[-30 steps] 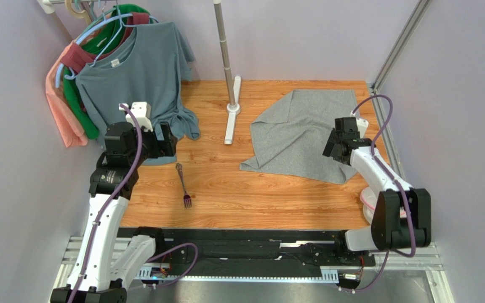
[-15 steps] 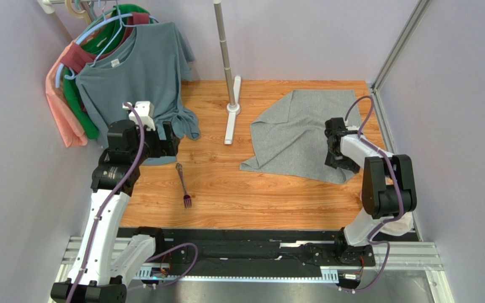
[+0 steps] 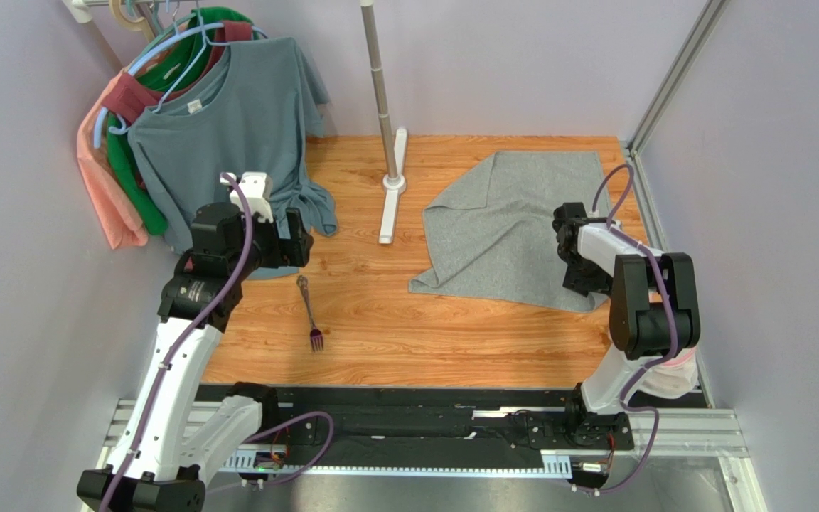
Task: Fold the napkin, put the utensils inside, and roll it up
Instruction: Flatten the napkin out
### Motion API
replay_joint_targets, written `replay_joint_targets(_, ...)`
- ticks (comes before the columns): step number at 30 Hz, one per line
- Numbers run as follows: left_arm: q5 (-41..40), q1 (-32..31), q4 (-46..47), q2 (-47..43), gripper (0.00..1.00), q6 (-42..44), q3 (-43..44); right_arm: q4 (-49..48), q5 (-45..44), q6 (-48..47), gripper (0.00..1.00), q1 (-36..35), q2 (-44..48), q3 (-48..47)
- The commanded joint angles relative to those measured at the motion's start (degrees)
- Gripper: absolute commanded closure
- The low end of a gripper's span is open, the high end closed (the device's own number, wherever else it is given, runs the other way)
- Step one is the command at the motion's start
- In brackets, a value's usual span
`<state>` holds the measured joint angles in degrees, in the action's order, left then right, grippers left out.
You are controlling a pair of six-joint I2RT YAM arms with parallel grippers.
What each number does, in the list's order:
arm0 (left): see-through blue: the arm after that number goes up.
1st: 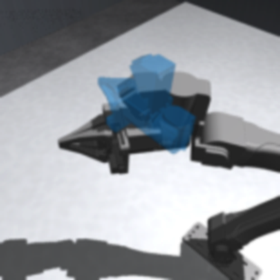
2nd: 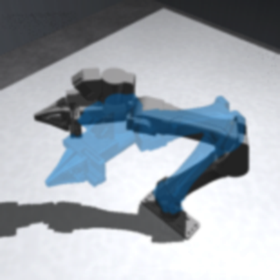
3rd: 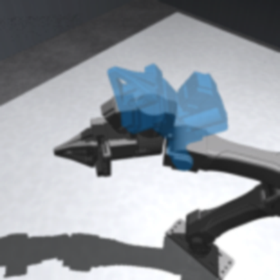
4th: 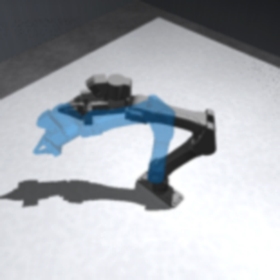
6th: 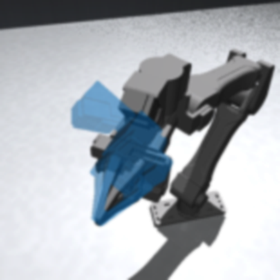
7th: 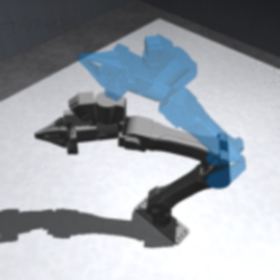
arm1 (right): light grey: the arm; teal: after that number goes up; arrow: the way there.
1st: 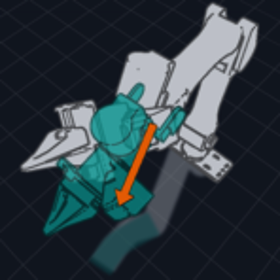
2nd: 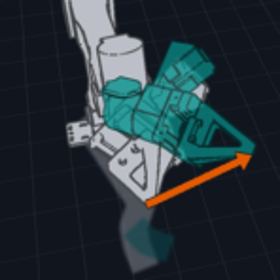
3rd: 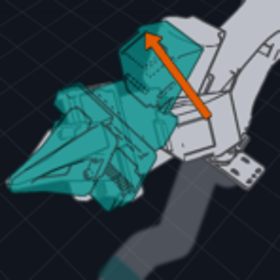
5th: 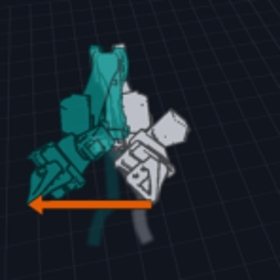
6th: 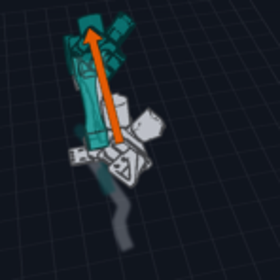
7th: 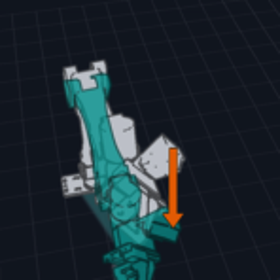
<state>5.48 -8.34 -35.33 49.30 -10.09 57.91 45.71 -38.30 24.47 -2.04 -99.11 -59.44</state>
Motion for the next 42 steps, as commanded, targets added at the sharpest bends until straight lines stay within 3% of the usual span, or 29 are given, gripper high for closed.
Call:
replay_joint_targets(1,-1.17,-2.29,1.58,-0.17,0.01,0.86,0.54,2.89,-4.85,2.42,0.27,1.16,1.72,-0.94)
replay_joint_targets(12,-2.66,-6.43,1.49,-0.78,0.01,1.30,0.36,7.63,-9.85,5.24,0.26,6.79,4.80,-1.47)
replay_joint_targets(23,-3.63,-8.36,1.41,-1.49,0.01,1.56,0.10,16.42,-10.66,7.44,0.22,4.34,13.41,-7.44)
replay_joint_targets(26,-3.63,-8.45,1.41,-1.49,0.01,1.56,0.19,13.36,-4.52,5.42,0.22,-1.63,17.00,-8.85)
replay_joint_targets(33,-4.15,-8.45,1.41,-2.01,0.01,1.82,0.01,-12.62,25.87,3.21,0.26,-17.62,14.23,-5.60)
replay_joint_targets(42,-4.16,-8.45,1.49,-2.36,0.01,1.91,-0.25,-22.76,31.53,4.62,0.28,-26.26,1.21,-6.05)
